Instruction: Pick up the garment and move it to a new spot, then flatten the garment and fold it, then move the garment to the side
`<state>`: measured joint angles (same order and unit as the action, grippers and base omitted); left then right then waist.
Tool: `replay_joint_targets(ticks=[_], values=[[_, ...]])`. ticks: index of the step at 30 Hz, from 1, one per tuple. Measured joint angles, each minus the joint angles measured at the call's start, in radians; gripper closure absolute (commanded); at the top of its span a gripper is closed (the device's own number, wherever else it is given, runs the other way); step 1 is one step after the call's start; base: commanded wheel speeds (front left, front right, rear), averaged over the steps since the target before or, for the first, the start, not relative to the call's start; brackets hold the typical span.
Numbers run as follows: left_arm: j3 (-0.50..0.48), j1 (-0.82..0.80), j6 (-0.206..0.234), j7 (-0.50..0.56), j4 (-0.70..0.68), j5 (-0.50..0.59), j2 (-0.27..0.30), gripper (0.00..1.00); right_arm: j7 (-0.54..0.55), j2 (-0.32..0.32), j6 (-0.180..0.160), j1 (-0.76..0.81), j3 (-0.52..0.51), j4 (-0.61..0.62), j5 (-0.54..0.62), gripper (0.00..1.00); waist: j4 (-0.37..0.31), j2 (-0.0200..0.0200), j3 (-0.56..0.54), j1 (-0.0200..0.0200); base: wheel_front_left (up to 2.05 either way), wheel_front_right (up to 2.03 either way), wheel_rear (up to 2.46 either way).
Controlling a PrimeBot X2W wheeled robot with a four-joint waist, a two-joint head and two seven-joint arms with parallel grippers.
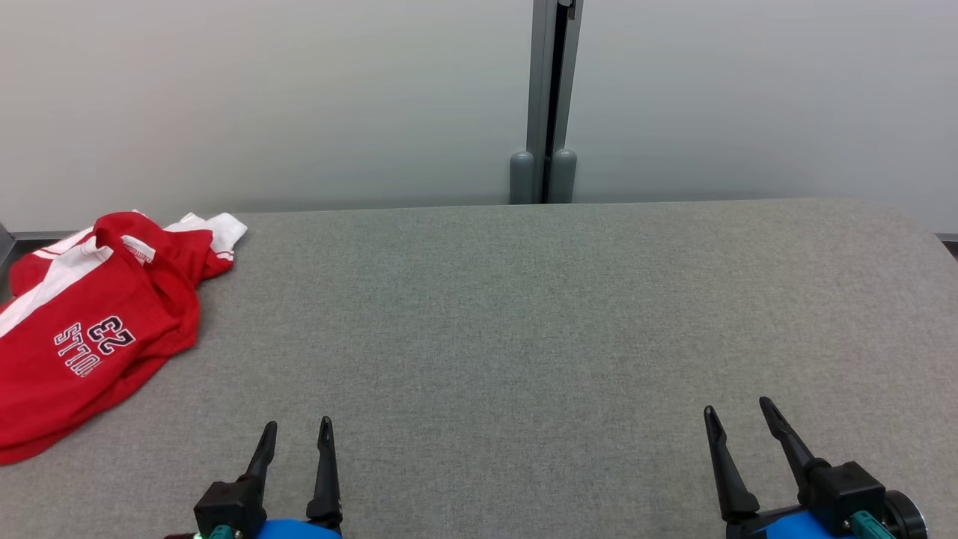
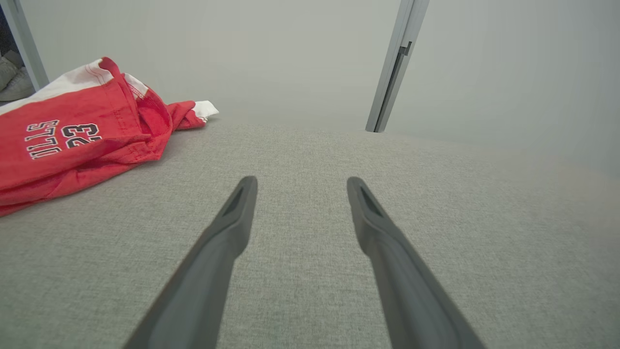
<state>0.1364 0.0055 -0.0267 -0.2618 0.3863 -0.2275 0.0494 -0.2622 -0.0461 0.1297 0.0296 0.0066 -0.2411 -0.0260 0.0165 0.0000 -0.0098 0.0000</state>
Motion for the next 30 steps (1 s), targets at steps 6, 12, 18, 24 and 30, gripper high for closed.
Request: replay_joint_targets(ticks=[6,12,18,24,30], values=[[0.000,-0.004,0.000,0.000,0.007,-0.002,0.000,0.00,0.000,0.000,0.000,0.000,-0.002,-0.005,0.000,0.00,0.000,0.0000,-0.001,0.0000,0.00,0.00,0.00],[0.003,-0.009,0.000,0.000,0.009,-0.007,0.000,0.00,0.000,0.000,0.000,0.001,-0.012,-0.006,0.000,0.00,0.005,0.0000,-0.002,0.0000,0.00,0.00,0.00],[0.009,-0.028,0.000,0.000,0.008,-0.006,0.003,0.00,0.000,-0.001,0.000,0.016,-0.031,0.001,-0.006,0.00,0.071,0.0000,-0.017,0.0000,0.00,0.00,0.00],[0.004,-0.037,0.005,-0.001,-0.012,-0.005,0.013,0.00,0.000,-0.001,0.001,0.011,-0.024,0.009,-0.013,0.00,0.194,0.0000,-0.030,-0.0001,0.00,0.00,0.00],[-0.012,-0.045,0.011,-0.001,-0.038,-0.015,0.022,0.00,0.000,-0.001,0.001,-0.010,-0.011,0.010,-0.012,0.00,0.327,0.0000,-0.024,0.0000,0.00,0.00,0.00]])
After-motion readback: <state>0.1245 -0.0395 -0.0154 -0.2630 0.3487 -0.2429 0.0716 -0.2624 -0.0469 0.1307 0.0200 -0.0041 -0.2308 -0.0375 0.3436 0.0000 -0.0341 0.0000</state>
